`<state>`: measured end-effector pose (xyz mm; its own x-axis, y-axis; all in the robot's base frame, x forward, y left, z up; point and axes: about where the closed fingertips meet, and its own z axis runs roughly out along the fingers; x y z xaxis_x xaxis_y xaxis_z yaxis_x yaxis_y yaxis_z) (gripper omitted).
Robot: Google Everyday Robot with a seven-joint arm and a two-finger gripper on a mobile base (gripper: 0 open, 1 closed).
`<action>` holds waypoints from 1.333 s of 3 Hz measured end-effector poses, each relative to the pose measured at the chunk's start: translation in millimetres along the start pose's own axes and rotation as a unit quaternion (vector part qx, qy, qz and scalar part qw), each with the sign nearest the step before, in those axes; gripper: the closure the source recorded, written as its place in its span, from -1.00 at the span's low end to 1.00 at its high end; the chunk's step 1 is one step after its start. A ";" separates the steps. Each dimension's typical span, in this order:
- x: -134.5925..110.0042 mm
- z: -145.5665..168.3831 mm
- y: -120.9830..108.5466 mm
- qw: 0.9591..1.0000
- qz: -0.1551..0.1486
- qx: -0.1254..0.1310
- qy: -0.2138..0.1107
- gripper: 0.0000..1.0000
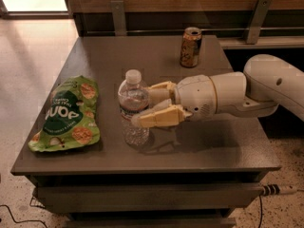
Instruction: Knock water bottle over
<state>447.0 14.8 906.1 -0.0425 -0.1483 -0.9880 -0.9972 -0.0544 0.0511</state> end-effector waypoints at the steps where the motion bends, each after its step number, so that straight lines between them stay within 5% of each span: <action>1: -1.0 1.8 0.8 1.000 -0.001 -0.002 0.000 0.42; 2: -2.5 4.6 2.1 1.000 -0.002 -0.005 0.001 0.99; 3: -2.9 5.1 2.3 1.000 -0.003 -0.005 0.001 1.00; 4: -12.1 -2.2 -0.8 0.999 -0.007 0.004 0.039 1.00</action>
Offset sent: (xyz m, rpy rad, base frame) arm -0.0009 0.0020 0.0008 -0.0006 -0.0015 0.0041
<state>448.5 14.4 918.3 -0.0240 -0.2237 -0.9744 -0.9981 -0.0492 0.0359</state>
